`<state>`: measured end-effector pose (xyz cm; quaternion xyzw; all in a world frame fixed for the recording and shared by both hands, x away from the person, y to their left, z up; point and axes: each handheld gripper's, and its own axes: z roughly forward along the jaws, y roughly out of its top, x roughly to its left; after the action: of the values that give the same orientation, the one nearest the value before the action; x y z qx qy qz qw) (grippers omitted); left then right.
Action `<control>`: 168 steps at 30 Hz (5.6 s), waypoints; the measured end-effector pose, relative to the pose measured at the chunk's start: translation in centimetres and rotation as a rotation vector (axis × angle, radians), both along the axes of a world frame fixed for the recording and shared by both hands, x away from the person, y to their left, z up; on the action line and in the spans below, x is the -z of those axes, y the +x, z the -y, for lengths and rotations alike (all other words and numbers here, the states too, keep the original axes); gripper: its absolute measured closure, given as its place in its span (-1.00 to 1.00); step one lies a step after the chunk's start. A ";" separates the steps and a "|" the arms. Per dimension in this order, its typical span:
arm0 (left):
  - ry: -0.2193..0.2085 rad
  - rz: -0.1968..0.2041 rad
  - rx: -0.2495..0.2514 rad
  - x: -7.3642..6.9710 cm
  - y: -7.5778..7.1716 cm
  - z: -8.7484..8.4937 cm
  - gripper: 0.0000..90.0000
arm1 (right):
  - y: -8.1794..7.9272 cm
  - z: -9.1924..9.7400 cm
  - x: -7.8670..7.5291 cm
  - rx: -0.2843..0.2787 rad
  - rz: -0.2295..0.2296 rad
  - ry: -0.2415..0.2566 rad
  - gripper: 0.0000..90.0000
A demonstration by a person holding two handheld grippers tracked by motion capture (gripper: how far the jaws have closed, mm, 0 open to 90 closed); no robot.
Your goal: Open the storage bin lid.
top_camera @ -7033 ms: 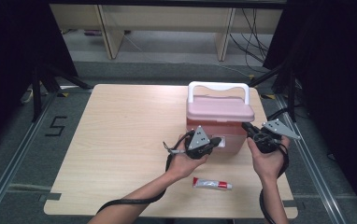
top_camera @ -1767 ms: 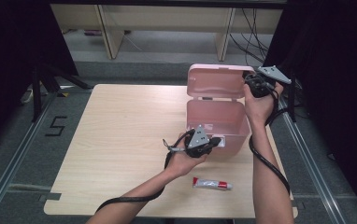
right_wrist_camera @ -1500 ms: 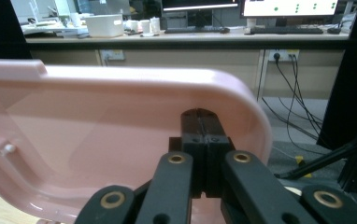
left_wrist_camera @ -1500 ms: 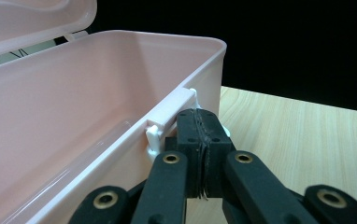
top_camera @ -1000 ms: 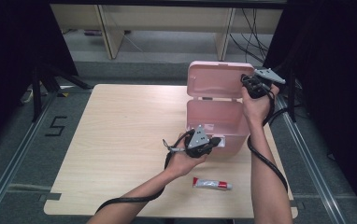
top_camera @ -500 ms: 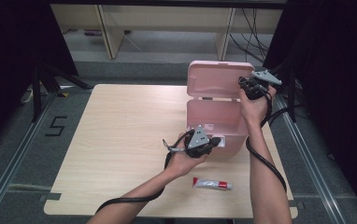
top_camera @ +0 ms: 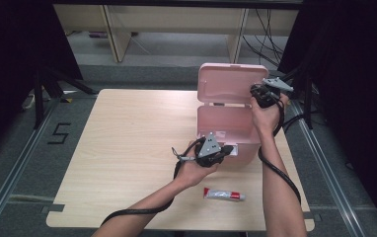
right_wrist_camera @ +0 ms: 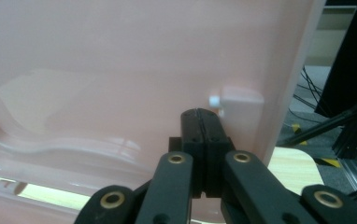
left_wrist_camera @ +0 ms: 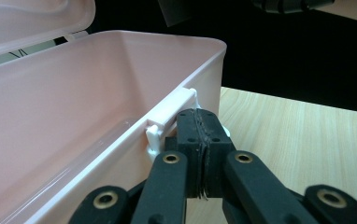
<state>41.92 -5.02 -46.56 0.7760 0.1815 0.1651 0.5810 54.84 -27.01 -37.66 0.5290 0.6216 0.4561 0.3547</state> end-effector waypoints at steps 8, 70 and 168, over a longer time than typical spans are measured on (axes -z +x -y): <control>0.001 -0.001 0.001 0.0 0.0 0.0 0.96 | 0.2 -0.2 0.7 0.012 -0.038 0.017 1.00; 0.015 -0.016 -0.006 -0.3 0.0 0.1 0.93 | -12.1 3.0 -0.3 -0.252 -0.207 -0.058 0.64; 0.082 0.035 -0.057 -2.7 -2.7 -9.4 0.59 | -17.1 -6.0 7.6 -1.022 -0.763 -0.642 0.43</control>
<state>39.27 4.43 -43.83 0.7908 0.1863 0.2023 0.5469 37.72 -21.06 -45.28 0.1636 0.9761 0.1427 -0.0075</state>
